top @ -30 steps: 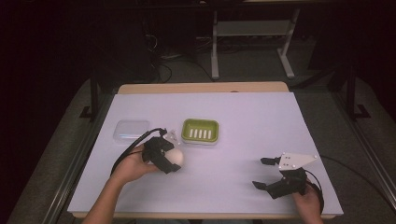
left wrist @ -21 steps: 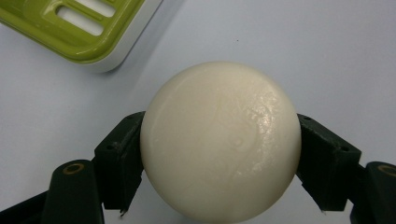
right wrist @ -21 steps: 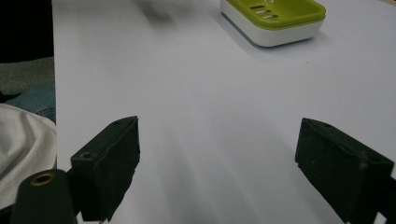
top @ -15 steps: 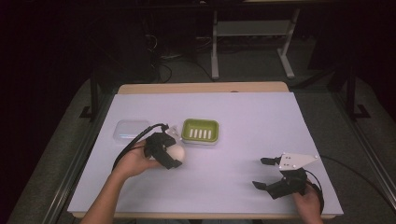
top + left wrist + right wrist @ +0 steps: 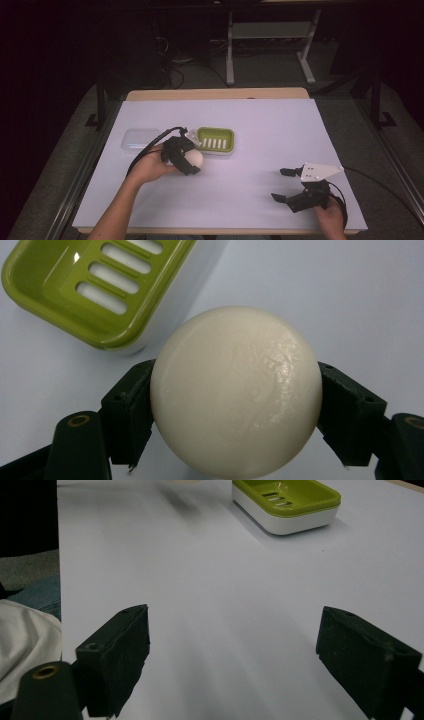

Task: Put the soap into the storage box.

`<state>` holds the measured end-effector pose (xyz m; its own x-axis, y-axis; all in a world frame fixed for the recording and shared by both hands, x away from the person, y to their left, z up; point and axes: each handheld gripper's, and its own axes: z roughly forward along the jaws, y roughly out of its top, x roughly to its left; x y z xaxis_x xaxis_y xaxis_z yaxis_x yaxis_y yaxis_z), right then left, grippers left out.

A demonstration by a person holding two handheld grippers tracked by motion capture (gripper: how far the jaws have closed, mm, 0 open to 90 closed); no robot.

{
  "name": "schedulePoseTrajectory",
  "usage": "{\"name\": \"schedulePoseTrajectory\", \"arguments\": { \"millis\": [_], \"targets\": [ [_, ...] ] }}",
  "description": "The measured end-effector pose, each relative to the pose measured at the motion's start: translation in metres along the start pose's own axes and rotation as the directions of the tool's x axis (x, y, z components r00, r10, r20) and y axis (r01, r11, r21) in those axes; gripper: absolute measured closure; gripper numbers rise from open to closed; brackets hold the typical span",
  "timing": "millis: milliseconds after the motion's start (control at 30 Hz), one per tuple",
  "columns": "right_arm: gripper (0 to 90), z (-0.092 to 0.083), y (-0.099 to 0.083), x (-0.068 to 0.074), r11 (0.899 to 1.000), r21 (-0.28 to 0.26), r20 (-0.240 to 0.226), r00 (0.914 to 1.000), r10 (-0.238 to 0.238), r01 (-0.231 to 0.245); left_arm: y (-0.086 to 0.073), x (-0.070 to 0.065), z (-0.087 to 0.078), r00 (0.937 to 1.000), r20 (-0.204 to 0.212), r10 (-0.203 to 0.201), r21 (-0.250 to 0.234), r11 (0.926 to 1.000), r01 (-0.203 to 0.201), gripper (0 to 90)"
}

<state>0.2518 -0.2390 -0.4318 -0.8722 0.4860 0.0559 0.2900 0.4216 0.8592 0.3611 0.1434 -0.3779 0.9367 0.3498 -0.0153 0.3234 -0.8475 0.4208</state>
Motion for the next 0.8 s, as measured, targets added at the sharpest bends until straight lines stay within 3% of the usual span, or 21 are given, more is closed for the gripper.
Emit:
{"name": "schedulePoseTrajectory", "arguments": {
  "millis": [800],
  "targets": [
    [13.1,0.0,0.0,-0.001,1.0,-0.01,0.005,1.0,0.005,-0.005,0.028,0.014,0.003,0.9998,0.011,0.013,0.003,0.9999,-0.013,25.0]
  ]
}}
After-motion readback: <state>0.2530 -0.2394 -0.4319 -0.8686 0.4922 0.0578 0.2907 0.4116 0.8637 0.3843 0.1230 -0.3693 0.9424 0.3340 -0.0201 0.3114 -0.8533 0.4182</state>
